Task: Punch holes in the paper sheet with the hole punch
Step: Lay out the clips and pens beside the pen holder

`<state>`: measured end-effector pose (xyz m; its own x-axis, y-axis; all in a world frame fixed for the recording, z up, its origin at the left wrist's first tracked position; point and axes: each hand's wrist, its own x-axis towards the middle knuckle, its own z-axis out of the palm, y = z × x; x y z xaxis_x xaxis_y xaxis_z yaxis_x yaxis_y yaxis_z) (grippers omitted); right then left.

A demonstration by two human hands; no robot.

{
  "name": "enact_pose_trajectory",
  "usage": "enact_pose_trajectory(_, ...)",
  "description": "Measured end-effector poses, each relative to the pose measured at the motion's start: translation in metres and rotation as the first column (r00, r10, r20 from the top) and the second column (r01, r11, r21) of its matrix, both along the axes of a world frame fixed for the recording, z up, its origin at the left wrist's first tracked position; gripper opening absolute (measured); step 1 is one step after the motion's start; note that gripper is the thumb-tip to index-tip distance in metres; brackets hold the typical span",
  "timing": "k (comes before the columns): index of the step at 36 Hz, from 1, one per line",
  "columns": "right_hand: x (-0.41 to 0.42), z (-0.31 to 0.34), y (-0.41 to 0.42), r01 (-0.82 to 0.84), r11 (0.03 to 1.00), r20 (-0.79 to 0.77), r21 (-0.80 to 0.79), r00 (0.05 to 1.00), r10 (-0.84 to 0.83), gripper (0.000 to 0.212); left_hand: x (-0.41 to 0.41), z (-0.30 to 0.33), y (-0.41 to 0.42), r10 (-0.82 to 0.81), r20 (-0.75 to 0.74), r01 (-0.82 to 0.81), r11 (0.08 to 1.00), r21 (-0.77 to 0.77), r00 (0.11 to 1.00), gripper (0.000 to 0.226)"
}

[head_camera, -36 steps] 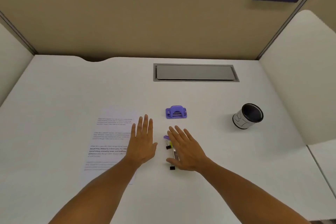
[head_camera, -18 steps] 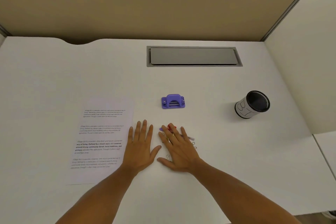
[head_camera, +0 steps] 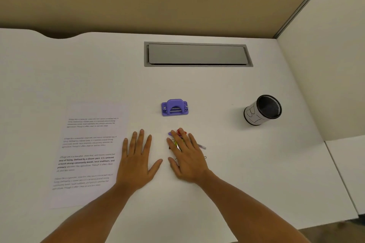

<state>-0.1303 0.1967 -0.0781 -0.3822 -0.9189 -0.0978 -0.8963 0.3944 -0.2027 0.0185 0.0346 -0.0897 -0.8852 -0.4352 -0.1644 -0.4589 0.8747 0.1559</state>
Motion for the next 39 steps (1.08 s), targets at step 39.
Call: enact_pose_trajectory(39, -0.218, -0.004, -0.031, 0.62, 0.78, -0.032, -0.078, 0.781, -0.624, 0.065, -0.001, 0.006, 0.0, -0.008, -0.004, 0.008, 1.0, 0.008, 1.0, 0.087)
